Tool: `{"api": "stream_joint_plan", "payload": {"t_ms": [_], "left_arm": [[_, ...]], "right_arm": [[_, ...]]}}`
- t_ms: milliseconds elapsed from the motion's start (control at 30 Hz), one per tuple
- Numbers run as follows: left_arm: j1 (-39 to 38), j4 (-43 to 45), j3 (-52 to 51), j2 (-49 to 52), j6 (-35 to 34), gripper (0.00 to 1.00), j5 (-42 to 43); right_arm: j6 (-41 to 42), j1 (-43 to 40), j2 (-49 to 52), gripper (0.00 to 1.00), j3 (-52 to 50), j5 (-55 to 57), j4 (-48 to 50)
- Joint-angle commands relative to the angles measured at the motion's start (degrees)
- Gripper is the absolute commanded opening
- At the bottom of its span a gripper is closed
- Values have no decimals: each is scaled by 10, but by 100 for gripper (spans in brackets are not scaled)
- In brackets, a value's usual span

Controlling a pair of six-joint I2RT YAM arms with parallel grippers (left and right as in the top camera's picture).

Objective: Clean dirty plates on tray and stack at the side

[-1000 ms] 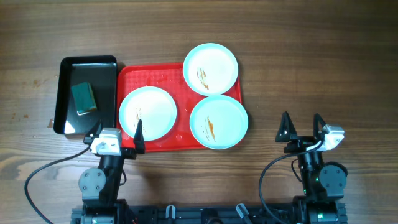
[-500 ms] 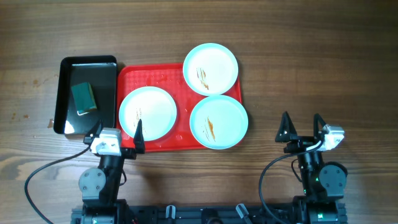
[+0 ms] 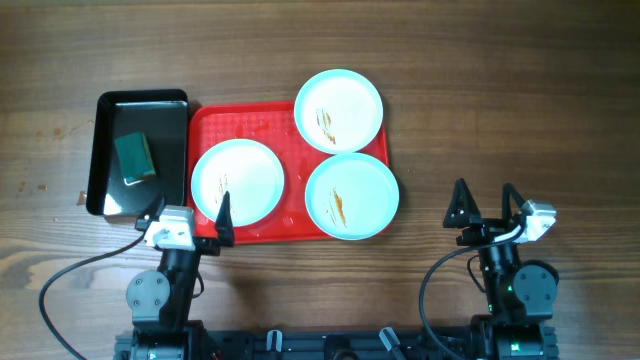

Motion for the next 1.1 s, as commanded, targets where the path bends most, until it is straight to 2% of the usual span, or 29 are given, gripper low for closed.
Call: {"api": "stream_joint_plan", "payload": {"t_ms": [0, 167, 267, 333, 500, 600, 667, 800, 933, 1067], "left_arm": [[-3, 2, -2, 2, -6, 100, -27], [-3, 2, -2, 2, -59, 100, -26], [-3, 10, -2, 2, -64, 100, -27], [-2, 15, 5, 2, -85, 100, -26], [-2, -44, 96, 46, -99, 100, -27], [-3, -59, 169, 131, -110, 100, -26], [-2, -82, 229, 199, -111, 100, -26], [-2, -193, 375, 334, -111, 100, -26], [-2, -320, 515, 453, -111, 100, -26], [-2, -481, 650, 598, -111, 100, -17]], "right_arm": [[9, -3, 2, 100, -1, -14, 1], [7, -3, 2, 100, -1, -16, 1], [6, -3, 2, 100, 0, -21, 3], [-27, -3, 2, 100, 3, -49, 9], [-84, -3, 2, 100, 50, -65, 9], [-105, -3, 30, 100, 89, -71, 8], [-117, -3, 84, 100, 128, -89, 5], [-144, -3, 227, 100, 224, -130, -20], [-146, -3, 382, 100, 360, -160, -103], [-158, -3, 525, 100, 511, -199, -240]]}}
